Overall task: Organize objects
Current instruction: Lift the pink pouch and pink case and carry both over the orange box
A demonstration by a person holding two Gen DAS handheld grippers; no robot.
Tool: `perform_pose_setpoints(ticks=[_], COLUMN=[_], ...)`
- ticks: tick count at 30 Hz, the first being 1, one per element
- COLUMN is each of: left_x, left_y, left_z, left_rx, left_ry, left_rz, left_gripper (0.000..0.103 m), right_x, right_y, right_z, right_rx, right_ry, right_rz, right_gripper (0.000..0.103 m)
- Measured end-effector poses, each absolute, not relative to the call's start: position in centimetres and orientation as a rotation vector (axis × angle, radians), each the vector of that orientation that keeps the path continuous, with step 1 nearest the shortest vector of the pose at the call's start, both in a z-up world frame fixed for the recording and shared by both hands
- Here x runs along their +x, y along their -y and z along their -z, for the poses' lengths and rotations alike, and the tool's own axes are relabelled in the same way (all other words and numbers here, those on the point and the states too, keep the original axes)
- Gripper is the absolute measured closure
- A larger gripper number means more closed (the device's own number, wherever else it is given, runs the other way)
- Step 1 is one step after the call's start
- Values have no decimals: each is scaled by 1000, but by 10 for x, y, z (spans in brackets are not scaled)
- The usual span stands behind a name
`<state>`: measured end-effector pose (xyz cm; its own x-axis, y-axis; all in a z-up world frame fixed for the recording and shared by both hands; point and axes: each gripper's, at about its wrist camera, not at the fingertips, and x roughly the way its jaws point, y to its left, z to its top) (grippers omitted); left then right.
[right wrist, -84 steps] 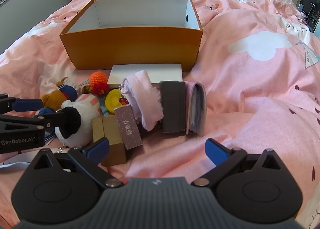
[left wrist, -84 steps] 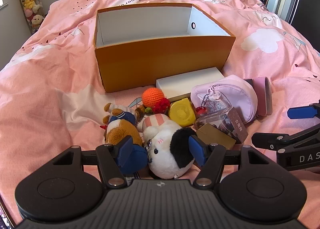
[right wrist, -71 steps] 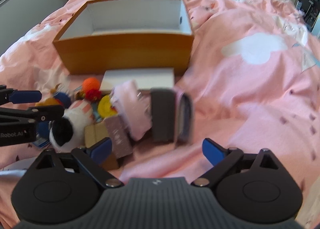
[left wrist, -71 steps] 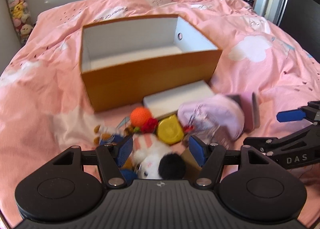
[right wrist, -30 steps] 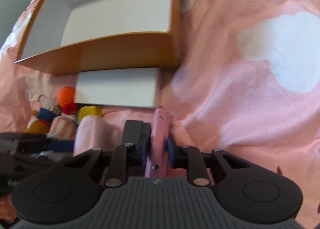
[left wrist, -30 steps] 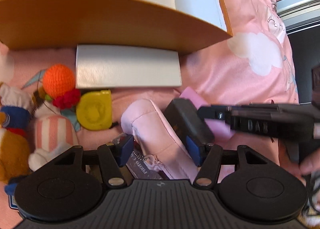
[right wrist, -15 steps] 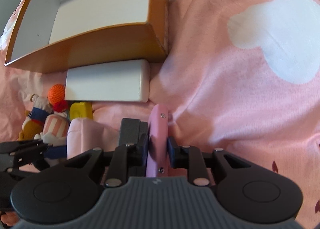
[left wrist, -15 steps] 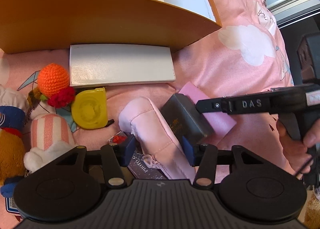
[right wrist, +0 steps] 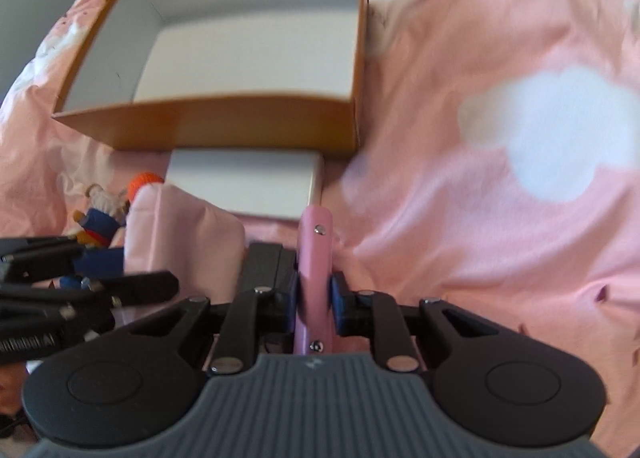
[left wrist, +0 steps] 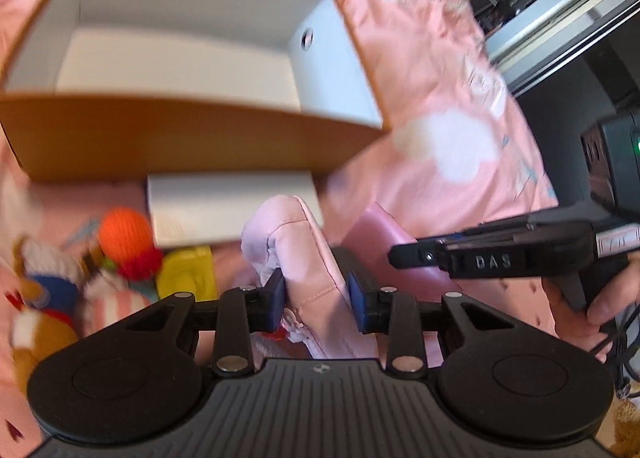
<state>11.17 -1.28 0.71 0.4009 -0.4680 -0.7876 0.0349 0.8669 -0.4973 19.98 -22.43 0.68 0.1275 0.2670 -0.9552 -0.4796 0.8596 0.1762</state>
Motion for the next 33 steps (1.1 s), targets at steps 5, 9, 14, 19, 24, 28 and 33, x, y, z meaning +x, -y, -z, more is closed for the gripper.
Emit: perform_pose_setpoints(ticks=[5,9,14,19,24,28,33], left_x=[114,121,124,130,131,131,130], left_y=[9,13,7,-1,-8,-13,-9], left_z=[-29,-12,21,31,38,38,33], left_rx=[-373,-315,-341,-420,-482,-502,-474], left_ry=[-998,-1014,-1140,-1214,-1234,-1214,-1166], left_rz=[332,320,296,261,220,202,210], left_gripper=[66,66,65,59,55,59,66], right_x=[203,210,207,210,222,223,211], right_y=[224,219,212,214,210,209,209], right_z=[-32,-13,27,31,44,47,31], right_rx=[-225,-240,-255,-254,-223,-211,-257], right_ry=[-1214,-1209,-1303,-1326,-1399,-1424,-1378], right_rz=[-535,-512,-518,-526,-534,-531,-544], right_gripper=[85,85,84,81,77,81,83])
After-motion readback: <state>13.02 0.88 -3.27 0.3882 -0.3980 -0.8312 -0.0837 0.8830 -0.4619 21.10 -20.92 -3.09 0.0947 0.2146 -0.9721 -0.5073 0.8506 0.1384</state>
